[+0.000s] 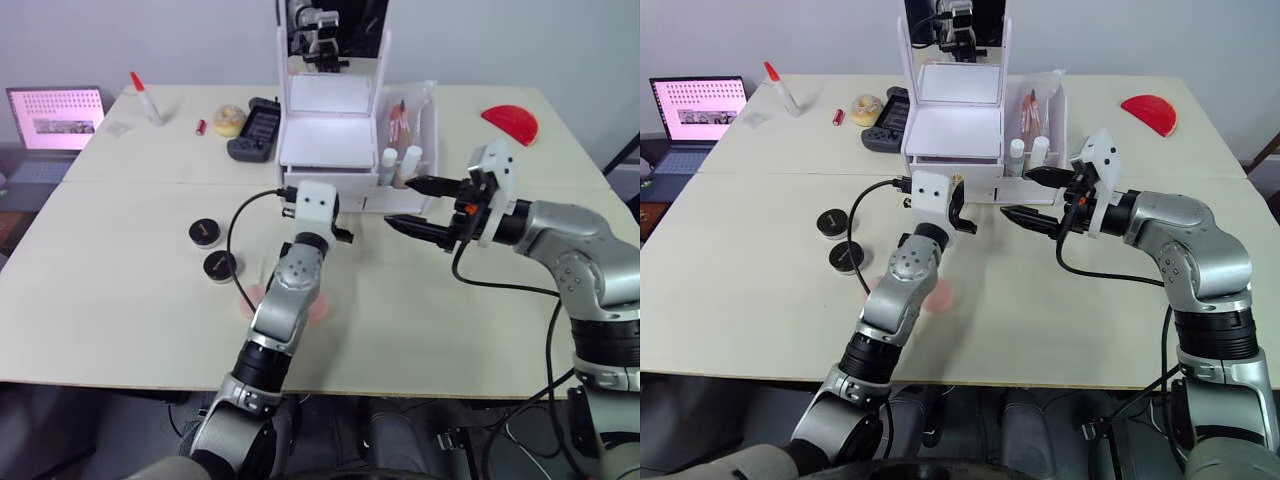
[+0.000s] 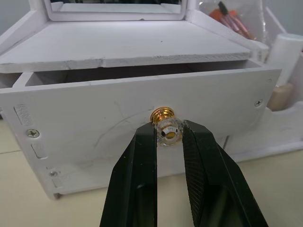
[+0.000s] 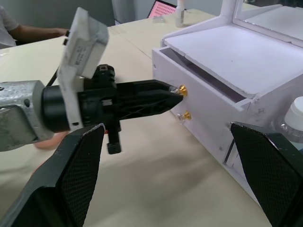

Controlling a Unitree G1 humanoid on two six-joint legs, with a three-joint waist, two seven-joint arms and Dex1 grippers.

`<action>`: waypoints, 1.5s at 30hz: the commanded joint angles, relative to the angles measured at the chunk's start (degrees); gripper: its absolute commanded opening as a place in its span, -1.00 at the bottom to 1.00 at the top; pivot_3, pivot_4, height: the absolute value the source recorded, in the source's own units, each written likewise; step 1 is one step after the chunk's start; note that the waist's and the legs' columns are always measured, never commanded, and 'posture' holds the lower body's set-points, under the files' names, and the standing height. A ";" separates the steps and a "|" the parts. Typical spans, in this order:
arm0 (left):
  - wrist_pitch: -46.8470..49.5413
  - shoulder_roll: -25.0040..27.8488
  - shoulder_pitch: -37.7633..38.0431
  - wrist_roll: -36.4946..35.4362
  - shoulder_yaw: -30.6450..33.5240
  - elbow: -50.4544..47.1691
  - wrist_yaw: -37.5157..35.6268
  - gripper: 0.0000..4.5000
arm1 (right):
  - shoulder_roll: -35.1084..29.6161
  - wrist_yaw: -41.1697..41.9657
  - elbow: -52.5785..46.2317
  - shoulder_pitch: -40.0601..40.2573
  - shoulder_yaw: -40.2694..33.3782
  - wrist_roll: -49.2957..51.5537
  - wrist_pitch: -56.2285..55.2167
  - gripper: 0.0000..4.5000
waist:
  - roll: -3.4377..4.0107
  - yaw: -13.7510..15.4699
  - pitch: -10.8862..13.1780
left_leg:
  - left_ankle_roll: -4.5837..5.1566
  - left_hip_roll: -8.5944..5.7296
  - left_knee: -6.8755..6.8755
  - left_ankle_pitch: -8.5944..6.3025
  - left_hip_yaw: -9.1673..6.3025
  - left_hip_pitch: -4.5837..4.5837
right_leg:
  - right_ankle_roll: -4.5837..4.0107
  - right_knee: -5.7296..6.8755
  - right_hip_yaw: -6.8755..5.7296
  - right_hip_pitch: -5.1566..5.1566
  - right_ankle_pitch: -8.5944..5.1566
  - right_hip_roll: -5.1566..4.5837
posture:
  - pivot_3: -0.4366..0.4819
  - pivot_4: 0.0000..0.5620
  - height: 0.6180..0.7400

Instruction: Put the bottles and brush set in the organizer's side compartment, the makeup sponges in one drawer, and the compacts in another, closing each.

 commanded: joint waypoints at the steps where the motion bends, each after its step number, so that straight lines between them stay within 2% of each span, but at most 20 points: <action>1: 0.76 1.32 3.52 0.95 -4.36 -9.52 -2.98 -0.89 | -0.92 0.08 -2.97 -1.43 -1.64 1.60 0.72 1.00 | 0.00 0.01 0.00 | 0.01 0.00 -0.01 0.00 0.00 -0.05 | 0.00 0.03 0.01 -0.07 0.00 0.00 | -0.05 -0.47 0.97; 9: 6.63 4.85 9.37 0.96 -4.90 -19.74 -5.51 -0.89 | -0.91 0.21 -3.20 -2.03 -1.62 1.72 1.44 1.00 | 0.01 0.08 0.00 | 0.00 0.00 0.07 0.00 0.01 -0.07 | -0.03 0.02 0.01 -0.04 -0.01 0.00 | -0.05 -0.47 0.97; 26: 9.51 6.29 10.57 1.87 -5.11 -23.11 -7.12 -0.89 | -0.97 -0.20 -3.56 -1.97 -1.83 2.06 1.90 1.00 | 0.01 0.05 0.00 | 0.01 0.01 0.03 0.00 0.00 -0.07 | -0.02 0.01 0.01 -0.06 -0.01 0.00 | -0.05 -0.47 0.97; 28: 9.46 6.72 10.70 2.29 -5.38 -23.55 -7.44 -0.41 | -0.97 -0.22 -3.64 -1.92 -1.84 2.12 1.95 1.00 | 0.01 0.04 0.00 | 0.01 0.01 0.03 0.00 0.01 -0.07 | -0.02 0.01 0.01 -0.06 -0.01 0.00 | -0.05 -0.47 0.97; 30: 9.72 7.30 11.22 2.61 -5.60 -24.70 -7.76 -0.02 | -0.95 -0.24 -3.76 -1.86 -1.90 2.25 2.07 1.00 | 0.01 0.04 0.00 | 0.01 0.01 0.03 0.00 0.01 -0.07 | -0.02 0.01 0.01 -0.06 -0.01 0.00 | -0.05 -0.47 0.97; 34: 11.17 8.98 12.82 2.93 -5.85 -28.12 -8.57 0.94 | -0.83 -0.31 -3.94 -1.83 -1.92 2.44 2.21 1.00 | 0.02 -0.01 0.00 | 0.01 0.02 0.02 0.00 0.00 -0.07 | -0.03 0.01 0.01 -0.06 -0.01 0.00 | -0.05 -0.47 0.97; 38: 14.63 12.55 15.56 1.89 -5.81 -34.27 -11.73 0.99 | -0.72 -0.37 -4.11 -1.83 -1.92 2.83 2.38 1.00 | 0.02 -0.07 0.00 | 0.01 0.04 -0.01 0.00 0.01 -0.06 | -0.03 0.02 0.01 -0.09 -0.01 0.01 | -0.05 -0.47 0.97; 41: 19.20 15.88 19.01 -2.71 -3.84 -40.92 -16.31 0.99 | -0.92 -0.52 -4.82 -1.04 -2.03 3.19 2.52 1.00 | 0.02 -0.09 0.00 | 0.01 0.04 0.00 0.00 0.02 -0.06 | -0.09 0.02 0.01 -0.08 -0.05 0.01 | -0.05 -0.47 0.97; 43: 22.48 18.47 21.58 -7.07 -0.57 -45.44 -19.72 0.99 | -1.29 -0.60 -5.66 -0.09 -2.45 3.57 2.85 1.00 | 0.02 -0.08 0.00 | 0.01 0.04 -0.01 -0.01 0.02 -0.06 | -0.21 0.01 0.02 -0.08 -0.12 0.00 | -0.05 -0.47 0.97; 45: 26.19 23.20 26.29 -17.65 7.35 -51.04 -27.84 0.99 | -2.11 -0.78 -6.84 1.73 -3.23 3.67 3.49 1.00 | 0.02 -0.14 0.00 | 0.01 0.06 -0.01 -0.01 0.02 -0.06 | -0.23 0.02 0.01 -0.09 -0.13 0.01 | -0.05 -0.47 0.97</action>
